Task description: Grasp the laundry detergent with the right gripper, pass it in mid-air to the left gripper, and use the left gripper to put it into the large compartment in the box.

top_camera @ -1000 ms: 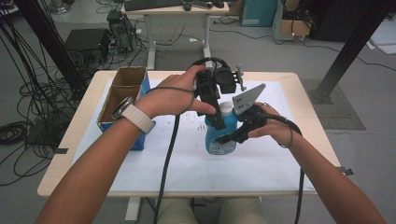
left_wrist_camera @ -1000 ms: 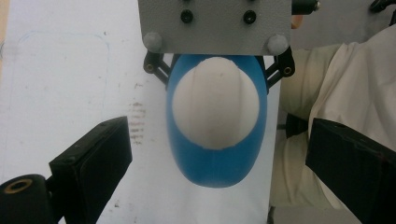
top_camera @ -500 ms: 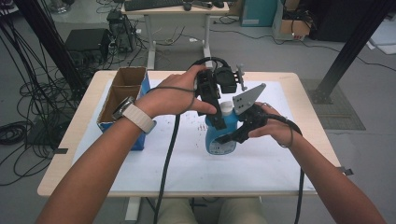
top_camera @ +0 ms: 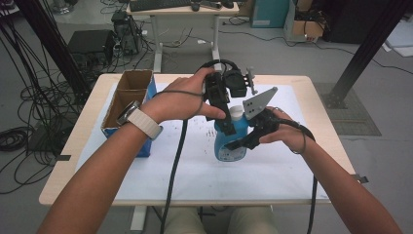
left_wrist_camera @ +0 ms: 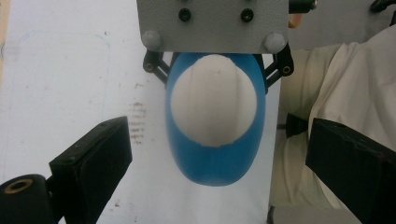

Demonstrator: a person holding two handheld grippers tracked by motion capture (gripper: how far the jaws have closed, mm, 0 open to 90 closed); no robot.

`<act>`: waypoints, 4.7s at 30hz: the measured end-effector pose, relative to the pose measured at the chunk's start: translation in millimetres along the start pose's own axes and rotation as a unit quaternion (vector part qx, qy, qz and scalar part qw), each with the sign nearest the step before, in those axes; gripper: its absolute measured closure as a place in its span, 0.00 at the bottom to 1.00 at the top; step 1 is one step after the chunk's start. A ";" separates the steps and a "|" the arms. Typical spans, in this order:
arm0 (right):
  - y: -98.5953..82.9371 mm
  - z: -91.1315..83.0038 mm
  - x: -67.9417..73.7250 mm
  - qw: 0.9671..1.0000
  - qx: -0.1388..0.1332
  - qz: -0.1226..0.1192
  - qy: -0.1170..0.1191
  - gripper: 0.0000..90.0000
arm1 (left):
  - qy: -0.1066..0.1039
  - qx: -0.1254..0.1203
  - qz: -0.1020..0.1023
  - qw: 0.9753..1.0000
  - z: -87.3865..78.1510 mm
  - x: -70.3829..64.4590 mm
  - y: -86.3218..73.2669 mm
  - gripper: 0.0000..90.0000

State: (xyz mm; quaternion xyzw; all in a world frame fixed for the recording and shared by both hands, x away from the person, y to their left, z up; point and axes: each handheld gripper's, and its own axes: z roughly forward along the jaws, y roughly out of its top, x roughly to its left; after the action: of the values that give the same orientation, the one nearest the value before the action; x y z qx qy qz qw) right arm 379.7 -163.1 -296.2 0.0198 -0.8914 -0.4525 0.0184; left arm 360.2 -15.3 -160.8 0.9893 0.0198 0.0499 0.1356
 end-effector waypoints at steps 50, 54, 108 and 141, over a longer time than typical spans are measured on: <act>0.0 -0.4 -0.9 1.000 -0.001 0.000 0.001 0.48 | -0.001 0.001 0.000 1.000 0.1 0.2 0.2 0.08; -0.1 0.0 -0.9 1.000 0.000 0.001 0.000 0.48 | -0.001 0.001 -0.001 1.000 0.1 0.3 -0.1 0.08; -0.2 0.2 -1.4 1.000 0.002 0.001 -0.001 0.48 | 0.001 -0.002 -0.004 1.000 1.2 0.9 -0.2 0.08; 4.1 -1.1 2.8 1.000 0.010 0.002 -0.010 0.48 | -0.007 -0.010 -0.020 1.000 21.2 3.9 4.6 0.09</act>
State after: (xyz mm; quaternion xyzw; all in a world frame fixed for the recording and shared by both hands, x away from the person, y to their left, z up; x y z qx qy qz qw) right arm 377.0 -161.8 -292.2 0.0139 -0.8960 -0.4436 0.0100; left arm 366.4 -25.2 -179.6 0.9876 0.0379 0.0400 0.1469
